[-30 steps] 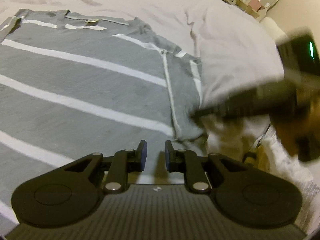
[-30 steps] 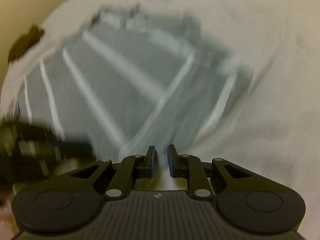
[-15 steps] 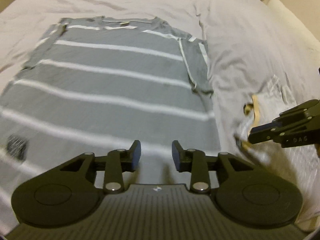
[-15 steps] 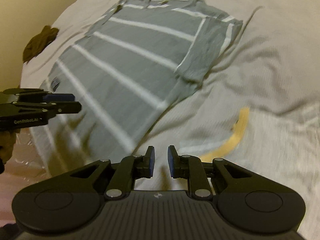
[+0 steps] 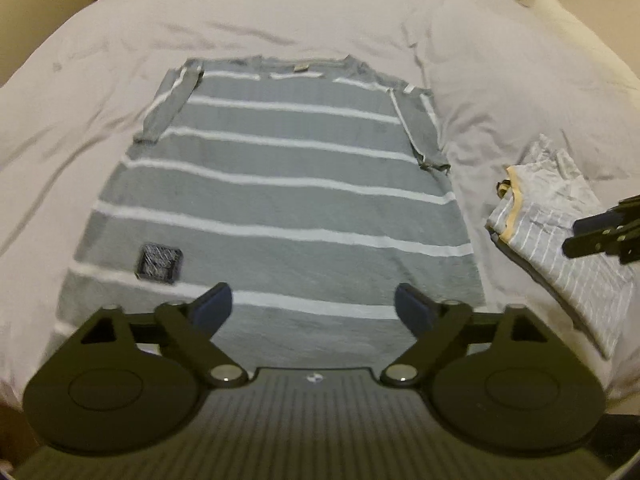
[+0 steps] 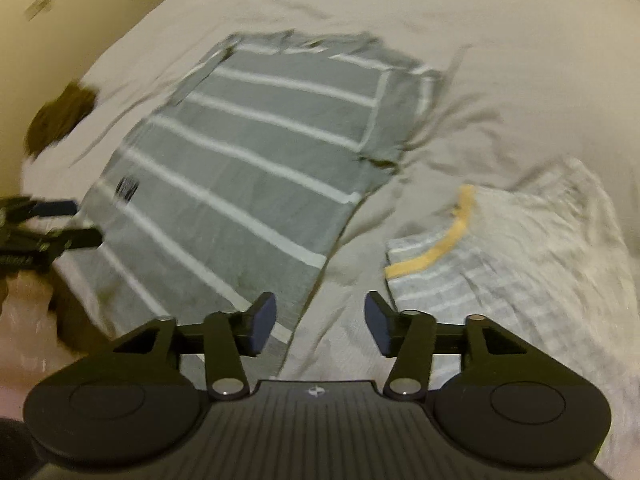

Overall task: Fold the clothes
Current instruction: 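Move both open grippers toward the hem of the narrowed T-shirt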

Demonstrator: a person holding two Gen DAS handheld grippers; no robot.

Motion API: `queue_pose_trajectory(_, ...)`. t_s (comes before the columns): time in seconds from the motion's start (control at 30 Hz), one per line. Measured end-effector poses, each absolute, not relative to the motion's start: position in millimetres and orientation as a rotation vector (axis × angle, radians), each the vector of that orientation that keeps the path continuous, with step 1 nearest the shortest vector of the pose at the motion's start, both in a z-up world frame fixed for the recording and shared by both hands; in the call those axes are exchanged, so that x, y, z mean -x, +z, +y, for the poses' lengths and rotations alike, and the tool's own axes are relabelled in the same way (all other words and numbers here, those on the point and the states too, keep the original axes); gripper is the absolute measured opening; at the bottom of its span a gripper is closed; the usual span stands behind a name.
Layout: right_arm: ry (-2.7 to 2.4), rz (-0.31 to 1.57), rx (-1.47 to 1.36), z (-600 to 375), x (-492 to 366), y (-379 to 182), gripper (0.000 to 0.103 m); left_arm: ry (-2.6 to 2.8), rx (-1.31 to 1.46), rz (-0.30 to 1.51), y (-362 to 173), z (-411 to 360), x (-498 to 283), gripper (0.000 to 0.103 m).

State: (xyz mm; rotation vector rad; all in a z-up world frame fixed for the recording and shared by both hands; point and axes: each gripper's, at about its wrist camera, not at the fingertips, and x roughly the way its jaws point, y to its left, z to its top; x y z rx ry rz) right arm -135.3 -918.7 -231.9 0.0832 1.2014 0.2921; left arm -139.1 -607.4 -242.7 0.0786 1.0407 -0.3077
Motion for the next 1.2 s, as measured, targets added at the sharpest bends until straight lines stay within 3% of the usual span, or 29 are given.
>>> queue_pose_trajectory(0.03, 0.263, 1.192, -0.098, -914, 141, -228, 0.062, -0.327, -0.096, 1.029, -240, -600, 139, 0.1)
queue_pose_trajectory(0.1, 0.218, 1.175, -0.115, -903, 154, -219, 0.067, -0.352, -0.139, 1.002, -235, -583, 141, 0.101)
queue_pose_trajectory(0.5, 0.285, 1.157, 0.063, -831, 229, -220, 0.068, -0.288, -0.377, 1.016, -243, -486, 212, 0.101)
queue_pose_trajectory(0.67, 0.362, 1.145, 0.095, -809, 253, -240, 0.068, -0.299, -0.618, 1.035, -252, -480, 254, 0.094)
queue_pose_trajectory(0.83, 0.399, 1.105, 0.219, -778, 272, -248, 0.068, -0.323, -0.91, 0.996, -274, -472, 271, 0.075)
queue_pose_trajectory(1.2, 0.289, 1.068, 0.409, -731, 280, -270, 0.065, -0.583, -1.219, 0.893, -354, -457, 244, 0.059)
